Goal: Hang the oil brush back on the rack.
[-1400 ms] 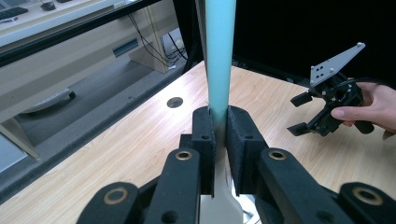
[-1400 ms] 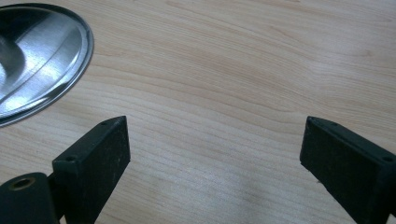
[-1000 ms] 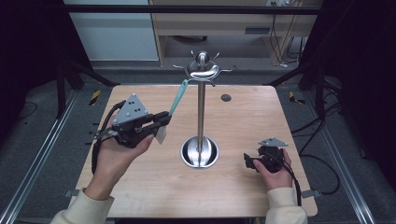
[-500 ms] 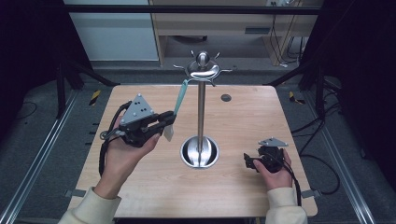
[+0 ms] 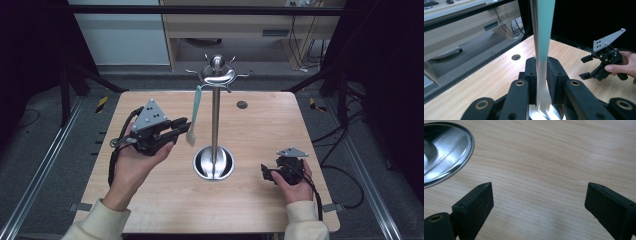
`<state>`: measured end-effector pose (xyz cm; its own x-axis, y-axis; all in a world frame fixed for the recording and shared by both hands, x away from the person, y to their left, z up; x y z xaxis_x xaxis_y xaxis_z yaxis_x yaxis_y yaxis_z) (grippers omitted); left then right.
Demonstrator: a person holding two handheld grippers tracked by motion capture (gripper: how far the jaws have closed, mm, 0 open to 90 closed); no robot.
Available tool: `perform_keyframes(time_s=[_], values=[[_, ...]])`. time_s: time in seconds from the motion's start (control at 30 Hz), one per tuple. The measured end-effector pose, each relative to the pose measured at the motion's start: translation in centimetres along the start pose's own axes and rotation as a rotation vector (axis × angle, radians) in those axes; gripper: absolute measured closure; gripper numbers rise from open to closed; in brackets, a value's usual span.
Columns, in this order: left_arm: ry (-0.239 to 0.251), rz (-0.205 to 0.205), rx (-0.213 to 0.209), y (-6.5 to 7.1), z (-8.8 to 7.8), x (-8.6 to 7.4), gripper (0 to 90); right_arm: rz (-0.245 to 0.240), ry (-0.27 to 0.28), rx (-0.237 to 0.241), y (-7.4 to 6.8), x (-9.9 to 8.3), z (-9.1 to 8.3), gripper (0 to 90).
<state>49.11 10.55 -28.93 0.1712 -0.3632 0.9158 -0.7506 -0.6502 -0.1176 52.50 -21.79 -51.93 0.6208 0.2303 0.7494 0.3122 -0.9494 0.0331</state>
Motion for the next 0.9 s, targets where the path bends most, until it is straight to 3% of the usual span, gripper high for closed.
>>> perform_keyframes(time_s=[0.13, 0.17, 0.2, 0.23, 0.27, 0.43, 0.67, 0.9], values=[[0.015, -0.006, 0.02, -0.3, -0.2, 0.0, 64.0, -0.002, 0.006, 0.0, 0.1, 0.1, 0.0, 9.0], [0.016, -0.006, 0.021, -0.3, -0.3, 0.0, 56.2, -0.003, 0.008, -0.001, 0.1, 0.1, -0.1, 9.0], [0.014, -0.002, 0.024, -0.2, -0.3, -0.1, 56.2, -0.003, 0.008, -0.001, 0.1, 0.1, -0.1, 9.0], [0.011, 0.004, 0.031, -0.2, -0.3, -0.2, 46.4, -0.003, 0.009, -0.001, 0.1, 0.1, -0.1, 9.0], [0.012, 0.008, 0.039, -0.2, -0.3, -0.4, 46.4, -0.003, 0.009, -0.001, 0.1, 0.1, -0.1, 9.0], [-0.023, 0.015, 0.05, 0.0, -0.8, -2.2, 20.2, 0.003, 0.009, -0.002, 0.0, 0.1, -0.2, 9.0], [-0.056, -0.01, 0.048, -0.1, -2.2, -5.8, 11.7, 0.0, 0.01, -0.006, 0.0, 0.1, -0.2, 9.0], [-0.123, 0.002, 0.047, -0.1, -2.5, -9.5, 8.2, 0.004, 0.009, -0.009, 0.0, 0.0, -0.2, 9.0]])
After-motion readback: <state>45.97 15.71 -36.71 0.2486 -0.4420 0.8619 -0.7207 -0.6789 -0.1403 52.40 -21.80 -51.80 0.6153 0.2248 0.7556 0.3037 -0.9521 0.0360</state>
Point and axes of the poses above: each handheld gripper's, and its own axes: z roughly forward along the jaws, x roughly out of its top, y roughly to its right, the point moved 7 cm from there along z, roughly forward along the jaws
